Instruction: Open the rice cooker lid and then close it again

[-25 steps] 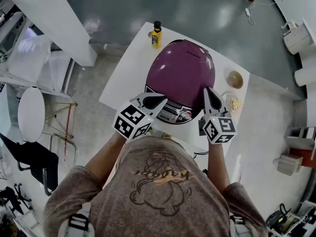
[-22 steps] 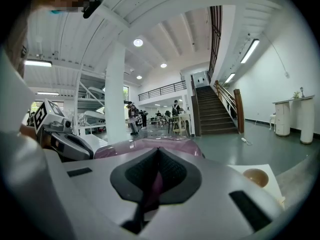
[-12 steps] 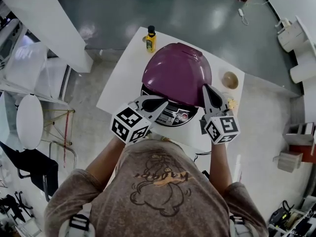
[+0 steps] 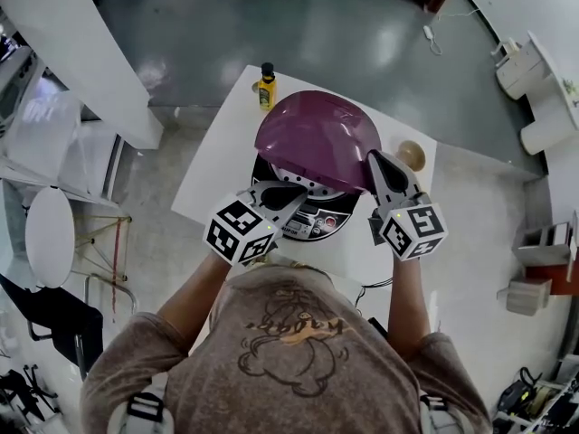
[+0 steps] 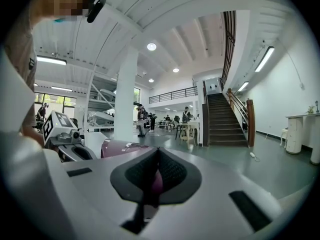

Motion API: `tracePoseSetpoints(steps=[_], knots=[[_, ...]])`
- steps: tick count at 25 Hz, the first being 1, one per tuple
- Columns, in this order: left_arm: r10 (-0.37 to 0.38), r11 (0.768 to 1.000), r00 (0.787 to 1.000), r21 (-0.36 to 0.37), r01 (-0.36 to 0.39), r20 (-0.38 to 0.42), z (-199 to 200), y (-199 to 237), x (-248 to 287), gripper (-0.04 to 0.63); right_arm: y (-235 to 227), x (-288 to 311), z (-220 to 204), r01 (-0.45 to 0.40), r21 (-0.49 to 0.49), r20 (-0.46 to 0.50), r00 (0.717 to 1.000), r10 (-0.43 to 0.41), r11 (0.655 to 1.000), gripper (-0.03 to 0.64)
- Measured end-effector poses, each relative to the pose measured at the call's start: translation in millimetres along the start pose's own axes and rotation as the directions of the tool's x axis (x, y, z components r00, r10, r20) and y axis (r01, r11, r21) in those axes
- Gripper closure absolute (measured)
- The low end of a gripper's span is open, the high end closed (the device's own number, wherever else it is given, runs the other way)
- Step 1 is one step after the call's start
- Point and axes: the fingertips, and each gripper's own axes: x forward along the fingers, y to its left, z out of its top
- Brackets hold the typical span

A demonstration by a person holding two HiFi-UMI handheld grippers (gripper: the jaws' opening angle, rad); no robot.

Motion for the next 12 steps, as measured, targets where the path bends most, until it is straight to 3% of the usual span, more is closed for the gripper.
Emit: tracePoseSetpoints(steps=[12], knots=[[-0.004,1.0,1.0,0.015,0.004,0.01,11.3,0.7,6.3,0.574,-14.7,4.1,26.8,-0.075,0.087,0.025,0.997,0.073,0.993,0.614]])
